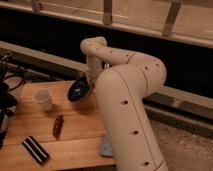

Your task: Drag the ceramic bowl in a circle

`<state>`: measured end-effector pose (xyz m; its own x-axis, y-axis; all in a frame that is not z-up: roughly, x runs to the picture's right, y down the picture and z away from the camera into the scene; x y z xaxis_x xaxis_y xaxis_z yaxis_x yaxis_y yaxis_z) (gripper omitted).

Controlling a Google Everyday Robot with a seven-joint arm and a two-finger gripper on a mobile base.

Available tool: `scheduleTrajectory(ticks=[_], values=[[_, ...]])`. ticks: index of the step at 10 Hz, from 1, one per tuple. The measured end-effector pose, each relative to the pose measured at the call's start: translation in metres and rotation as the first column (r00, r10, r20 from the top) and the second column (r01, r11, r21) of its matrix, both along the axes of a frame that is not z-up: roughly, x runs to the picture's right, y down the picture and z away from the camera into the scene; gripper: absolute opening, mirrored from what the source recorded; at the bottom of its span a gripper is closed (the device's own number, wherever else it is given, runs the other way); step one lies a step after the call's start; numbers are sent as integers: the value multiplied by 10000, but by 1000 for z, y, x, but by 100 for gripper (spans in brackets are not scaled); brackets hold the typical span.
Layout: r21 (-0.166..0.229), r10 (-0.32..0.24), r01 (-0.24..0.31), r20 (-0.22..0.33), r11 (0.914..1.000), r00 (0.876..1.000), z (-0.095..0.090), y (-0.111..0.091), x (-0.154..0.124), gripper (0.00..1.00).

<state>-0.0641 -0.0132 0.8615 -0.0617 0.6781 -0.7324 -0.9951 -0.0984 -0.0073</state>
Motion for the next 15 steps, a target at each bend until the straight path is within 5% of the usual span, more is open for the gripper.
scheduleTrajectory(ticks=[4, 6, 8, 10, 12, 15], values=[[181, 1168, -1155, -1048, 9931, 9876, -13, 8, 47, 3], [598, 2611, -2542, -2042, 9653, 9435, -22, 11, 80, 3], [839, 3598, -3514, -3021, 9325, 8828, -26, 16, 95, 3], [787, 3446, -3370, -3039, 9382, 8882, -26, 16, 86, 3], [640, 2849, -2780, -2606, 9585, 9225, -20, 12, 67, 3], [477, 2338, -2294, -2587, 9722, 9372, -14, 7, 25, 3]])
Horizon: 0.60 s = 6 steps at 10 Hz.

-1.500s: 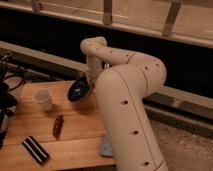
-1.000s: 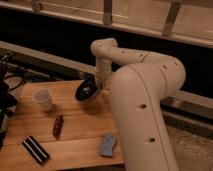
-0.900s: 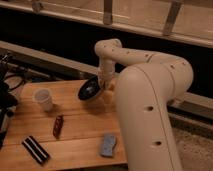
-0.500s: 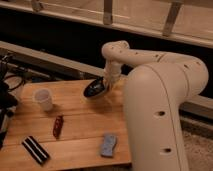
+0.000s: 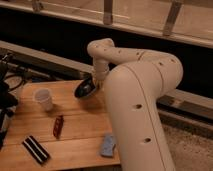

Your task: Drag the ceramic bowl in a circle

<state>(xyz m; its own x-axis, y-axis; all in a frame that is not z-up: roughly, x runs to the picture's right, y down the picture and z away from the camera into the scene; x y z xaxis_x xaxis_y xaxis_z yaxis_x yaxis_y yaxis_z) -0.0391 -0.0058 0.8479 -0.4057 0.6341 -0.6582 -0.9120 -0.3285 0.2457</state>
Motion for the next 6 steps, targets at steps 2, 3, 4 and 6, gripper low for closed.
scheduleTrajectory(ticks=[2, 3, 4, 6], values=[[-35, -221, 222, 102, 9997, 9997, 1, 1, -4, 3], [-81, -383, 384, 149, 9992, 9992, 0, 3, -5, 3], [-99, -544, 546, 244, 9985, 9982, 3, 0, -17, 3], [-133, -770, 776, 399, 9969, 9962, 8, -5, -41, 3]])
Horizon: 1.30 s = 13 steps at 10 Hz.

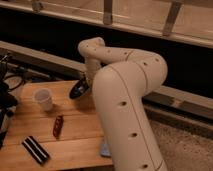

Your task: Drag the ceramic bowl in a circle

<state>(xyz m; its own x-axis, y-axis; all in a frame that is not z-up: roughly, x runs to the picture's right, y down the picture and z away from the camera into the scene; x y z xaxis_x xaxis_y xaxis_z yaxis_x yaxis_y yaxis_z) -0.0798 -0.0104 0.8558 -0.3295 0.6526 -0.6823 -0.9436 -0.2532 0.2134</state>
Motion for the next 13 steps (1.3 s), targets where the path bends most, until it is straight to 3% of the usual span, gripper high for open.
scheduleTrajectory(ticks=[13], values=[[-147, -559, 562, 178, 9983, 9983, 11, -8, -37, 3]])
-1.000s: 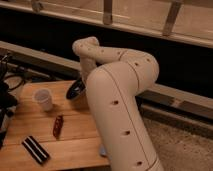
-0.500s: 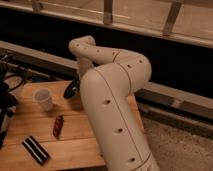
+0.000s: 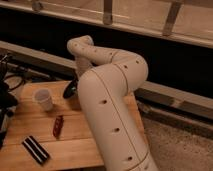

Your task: Drag the ceramic bowl in a circle

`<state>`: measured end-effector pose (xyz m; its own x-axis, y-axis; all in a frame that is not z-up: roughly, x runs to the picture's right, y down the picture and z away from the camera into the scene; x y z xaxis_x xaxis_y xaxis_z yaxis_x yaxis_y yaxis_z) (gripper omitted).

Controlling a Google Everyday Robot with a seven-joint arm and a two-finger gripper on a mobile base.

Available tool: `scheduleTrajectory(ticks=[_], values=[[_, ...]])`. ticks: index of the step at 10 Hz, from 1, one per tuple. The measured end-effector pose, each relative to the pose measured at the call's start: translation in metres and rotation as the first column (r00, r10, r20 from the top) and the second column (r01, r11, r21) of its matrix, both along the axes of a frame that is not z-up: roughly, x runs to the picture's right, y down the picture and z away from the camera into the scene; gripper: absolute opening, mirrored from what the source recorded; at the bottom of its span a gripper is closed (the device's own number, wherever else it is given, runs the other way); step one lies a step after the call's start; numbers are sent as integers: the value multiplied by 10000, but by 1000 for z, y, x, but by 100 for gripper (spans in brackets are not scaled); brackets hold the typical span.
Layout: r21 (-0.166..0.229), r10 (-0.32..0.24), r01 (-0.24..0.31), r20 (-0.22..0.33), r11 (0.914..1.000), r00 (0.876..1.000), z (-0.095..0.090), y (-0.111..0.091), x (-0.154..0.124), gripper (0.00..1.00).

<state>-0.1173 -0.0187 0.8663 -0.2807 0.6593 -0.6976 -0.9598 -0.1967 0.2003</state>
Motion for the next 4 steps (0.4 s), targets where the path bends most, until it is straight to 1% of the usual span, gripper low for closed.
scheduleTrajectory(ticks=[1, 4], values=[[-49, -101, 102, 68, 9999, 9999, -2, 2, -8, 3], [-107, -191, 192, 119, 9998, 9997, -3, 2, -18, 3]])
